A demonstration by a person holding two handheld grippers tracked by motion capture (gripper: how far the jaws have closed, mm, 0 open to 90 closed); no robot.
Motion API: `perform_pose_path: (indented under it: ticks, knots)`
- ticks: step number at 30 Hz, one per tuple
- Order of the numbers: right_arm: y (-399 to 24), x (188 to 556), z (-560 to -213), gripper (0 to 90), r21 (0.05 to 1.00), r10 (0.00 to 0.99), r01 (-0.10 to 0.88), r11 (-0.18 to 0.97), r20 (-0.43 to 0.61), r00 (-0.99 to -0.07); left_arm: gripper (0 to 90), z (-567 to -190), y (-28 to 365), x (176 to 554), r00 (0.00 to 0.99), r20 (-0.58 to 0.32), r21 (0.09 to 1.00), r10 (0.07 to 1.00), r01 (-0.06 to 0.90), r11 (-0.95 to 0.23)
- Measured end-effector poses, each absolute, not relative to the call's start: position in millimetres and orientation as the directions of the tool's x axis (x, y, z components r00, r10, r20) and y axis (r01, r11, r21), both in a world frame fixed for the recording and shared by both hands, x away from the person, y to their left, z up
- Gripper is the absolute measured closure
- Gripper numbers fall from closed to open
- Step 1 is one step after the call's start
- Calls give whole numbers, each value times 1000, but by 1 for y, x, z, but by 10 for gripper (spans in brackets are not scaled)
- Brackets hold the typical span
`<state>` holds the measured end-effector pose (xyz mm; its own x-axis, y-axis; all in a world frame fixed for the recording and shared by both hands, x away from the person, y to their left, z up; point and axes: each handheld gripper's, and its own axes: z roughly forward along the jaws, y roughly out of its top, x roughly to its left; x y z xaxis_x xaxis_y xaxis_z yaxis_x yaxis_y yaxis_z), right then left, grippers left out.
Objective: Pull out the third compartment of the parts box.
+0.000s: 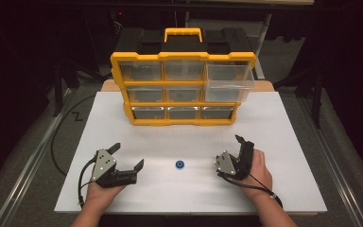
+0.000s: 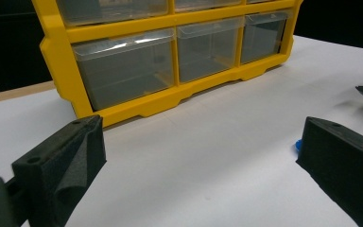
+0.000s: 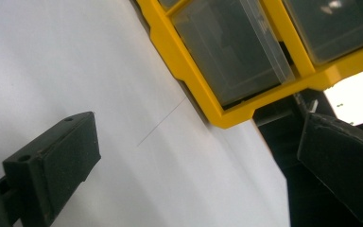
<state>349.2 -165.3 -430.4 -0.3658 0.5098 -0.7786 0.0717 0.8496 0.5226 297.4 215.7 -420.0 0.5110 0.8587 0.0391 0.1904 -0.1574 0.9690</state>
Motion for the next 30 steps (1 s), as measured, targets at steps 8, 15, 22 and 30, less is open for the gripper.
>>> perform_pose_path:
  ticks: [8,15,22,30]
  knots:
    - [-171,352,-428,10,633,619,122,764,-667,-415,23,-421,215,298,506,44,968,862,191,-162]
    - [-174,355,-426,10,723,708,167,670,-556,-436,21,-422,214,299,492,49,966,869,198,-167]
    - [-178,357,-426,10,776,766,219,592,-457,-453,20,-425,214,302,496,39,963,867,212,-165]
    - [-185,357,-422,10,850,825,261,457,-296,-481,20,-423,217,304,504,-11,966,864,228,-121]
